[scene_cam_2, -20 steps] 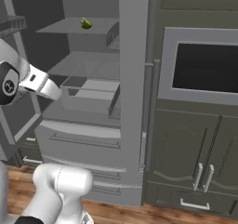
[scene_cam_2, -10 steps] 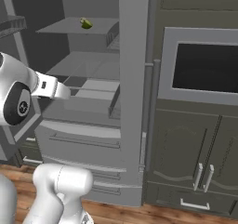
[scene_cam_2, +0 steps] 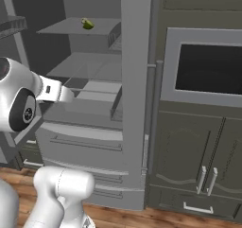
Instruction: Take the lemon wedge from the fridge and place it on the plate with fish on the dining counter.
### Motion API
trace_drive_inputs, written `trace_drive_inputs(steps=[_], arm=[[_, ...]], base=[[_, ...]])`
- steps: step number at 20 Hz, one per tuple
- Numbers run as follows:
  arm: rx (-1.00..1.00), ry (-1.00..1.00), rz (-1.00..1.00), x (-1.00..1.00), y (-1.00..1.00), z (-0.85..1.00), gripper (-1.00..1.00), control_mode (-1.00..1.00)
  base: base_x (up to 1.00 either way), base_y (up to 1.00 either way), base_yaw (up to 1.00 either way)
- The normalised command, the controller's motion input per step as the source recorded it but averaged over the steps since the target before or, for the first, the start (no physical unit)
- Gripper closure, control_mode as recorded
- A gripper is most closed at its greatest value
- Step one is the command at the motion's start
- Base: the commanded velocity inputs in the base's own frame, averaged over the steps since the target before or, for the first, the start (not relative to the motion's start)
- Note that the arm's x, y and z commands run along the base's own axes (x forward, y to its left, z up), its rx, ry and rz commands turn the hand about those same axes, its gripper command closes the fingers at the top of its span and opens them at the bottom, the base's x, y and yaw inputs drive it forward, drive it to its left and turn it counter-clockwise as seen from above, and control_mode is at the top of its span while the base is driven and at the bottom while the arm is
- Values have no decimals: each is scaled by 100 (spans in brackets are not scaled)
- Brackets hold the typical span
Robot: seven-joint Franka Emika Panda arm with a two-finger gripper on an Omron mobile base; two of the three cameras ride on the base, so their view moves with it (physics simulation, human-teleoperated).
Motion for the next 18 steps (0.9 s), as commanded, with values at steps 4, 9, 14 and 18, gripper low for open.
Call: trace_drive_inputs(steps=[4, 9, 14, 18], arm=[[0, -3, 0, 14, 25, 0, -100, 100], [0, 0, 0, 0, 0, 0, -100, 100], [0, 0, 0, 0, 0, 0, -100, 100], [0, 0, 0, 0, 0, 0, -100, 100]], base=[[19, 30, 0], [49, 13, 0], [79, -28, -1], [90, -29, 0]])
